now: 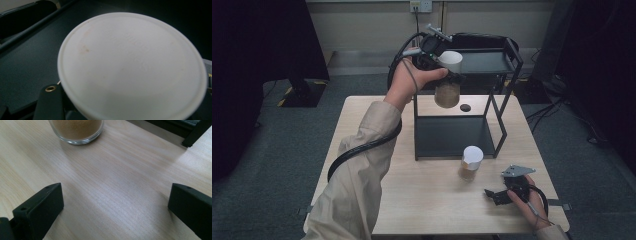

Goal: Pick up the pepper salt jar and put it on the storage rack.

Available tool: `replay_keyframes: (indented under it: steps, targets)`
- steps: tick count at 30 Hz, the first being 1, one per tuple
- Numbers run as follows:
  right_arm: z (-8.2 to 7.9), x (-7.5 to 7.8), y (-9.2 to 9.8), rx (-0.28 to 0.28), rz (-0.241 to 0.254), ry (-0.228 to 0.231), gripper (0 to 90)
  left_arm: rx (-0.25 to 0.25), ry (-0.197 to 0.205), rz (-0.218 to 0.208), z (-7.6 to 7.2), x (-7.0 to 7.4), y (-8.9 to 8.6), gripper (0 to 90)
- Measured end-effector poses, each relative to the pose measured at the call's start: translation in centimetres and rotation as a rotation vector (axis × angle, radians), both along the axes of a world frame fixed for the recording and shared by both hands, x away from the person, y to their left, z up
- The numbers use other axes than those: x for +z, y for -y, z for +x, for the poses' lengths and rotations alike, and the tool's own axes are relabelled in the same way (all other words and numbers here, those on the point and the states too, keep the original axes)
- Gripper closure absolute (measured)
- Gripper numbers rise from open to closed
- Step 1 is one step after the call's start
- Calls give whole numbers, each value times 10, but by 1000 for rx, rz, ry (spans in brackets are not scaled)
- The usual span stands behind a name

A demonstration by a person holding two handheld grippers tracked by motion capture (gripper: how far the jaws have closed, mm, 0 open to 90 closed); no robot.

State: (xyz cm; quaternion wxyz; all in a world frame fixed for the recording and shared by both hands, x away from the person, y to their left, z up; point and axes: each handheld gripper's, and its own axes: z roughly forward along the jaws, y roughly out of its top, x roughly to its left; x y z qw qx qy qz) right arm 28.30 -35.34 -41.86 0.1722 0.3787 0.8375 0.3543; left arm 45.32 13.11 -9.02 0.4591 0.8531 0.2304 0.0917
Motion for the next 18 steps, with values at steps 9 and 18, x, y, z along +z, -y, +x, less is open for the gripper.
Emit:
replay_keyframes:
  steps: [9,18]
  targets:
    - [0,0,0,1,-1,0,0,2,4,5,7,19,2,346]
    - [0,0,0,1,-1,-1,0,24,7,-9,21,39,3,345]
